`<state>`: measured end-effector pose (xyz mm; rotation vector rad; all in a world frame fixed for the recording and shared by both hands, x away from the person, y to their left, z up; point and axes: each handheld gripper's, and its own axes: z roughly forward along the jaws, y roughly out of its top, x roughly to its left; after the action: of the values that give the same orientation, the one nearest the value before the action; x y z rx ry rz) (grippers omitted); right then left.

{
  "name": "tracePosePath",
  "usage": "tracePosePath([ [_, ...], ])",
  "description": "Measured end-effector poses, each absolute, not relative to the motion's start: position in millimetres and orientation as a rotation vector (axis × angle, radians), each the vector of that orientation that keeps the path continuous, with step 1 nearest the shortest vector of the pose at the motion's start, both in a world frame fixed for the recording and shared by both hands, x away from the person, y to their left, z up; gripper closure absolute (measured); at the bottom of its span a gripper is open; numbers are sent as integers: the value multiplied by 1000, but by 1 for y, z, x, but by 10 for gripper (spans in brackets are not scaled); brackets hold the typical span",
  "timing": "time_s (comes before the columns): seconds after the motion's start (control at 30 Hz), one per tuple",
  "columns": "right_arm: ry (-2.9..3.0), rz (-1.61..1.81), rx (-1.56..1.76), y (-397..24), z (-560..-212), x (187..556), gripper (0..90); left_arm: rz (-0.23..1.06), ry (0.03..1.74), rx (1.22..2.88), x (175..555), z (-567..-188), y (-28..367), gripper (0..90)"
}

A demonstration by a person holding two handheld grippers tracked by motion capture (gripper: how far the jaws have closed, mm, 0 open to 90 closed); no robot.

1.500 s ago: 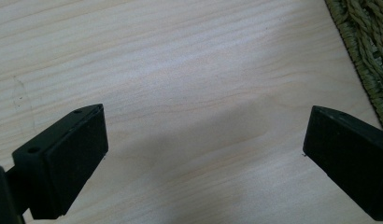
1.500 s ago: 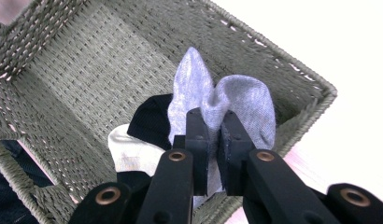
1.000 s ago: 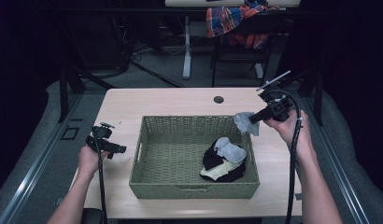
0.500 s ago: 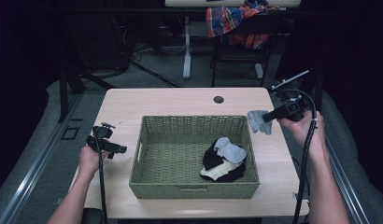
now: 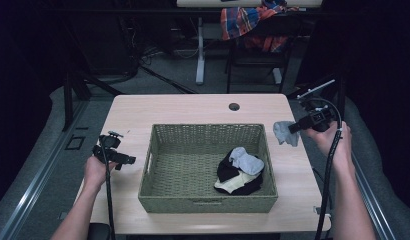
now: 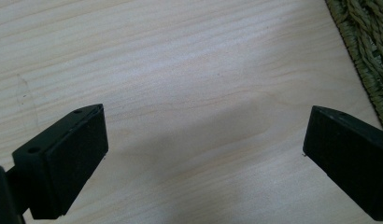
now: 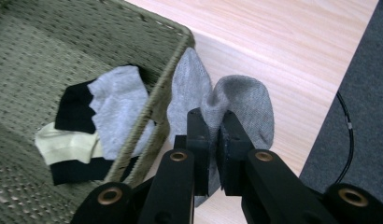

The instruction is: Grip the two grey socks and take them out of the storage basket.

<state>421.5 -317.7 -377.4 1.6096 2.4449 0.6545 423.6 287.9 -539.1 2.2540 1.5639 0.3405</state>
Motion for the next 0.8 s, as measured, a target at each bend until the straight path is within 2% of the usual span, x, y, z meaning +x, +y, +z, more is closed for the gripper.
tracePosePath([
  [0.8, 2475, 484, 1719, -326, -431, 443, 852, 331, 1562, 2249, 423, -541, 287, 1],
])
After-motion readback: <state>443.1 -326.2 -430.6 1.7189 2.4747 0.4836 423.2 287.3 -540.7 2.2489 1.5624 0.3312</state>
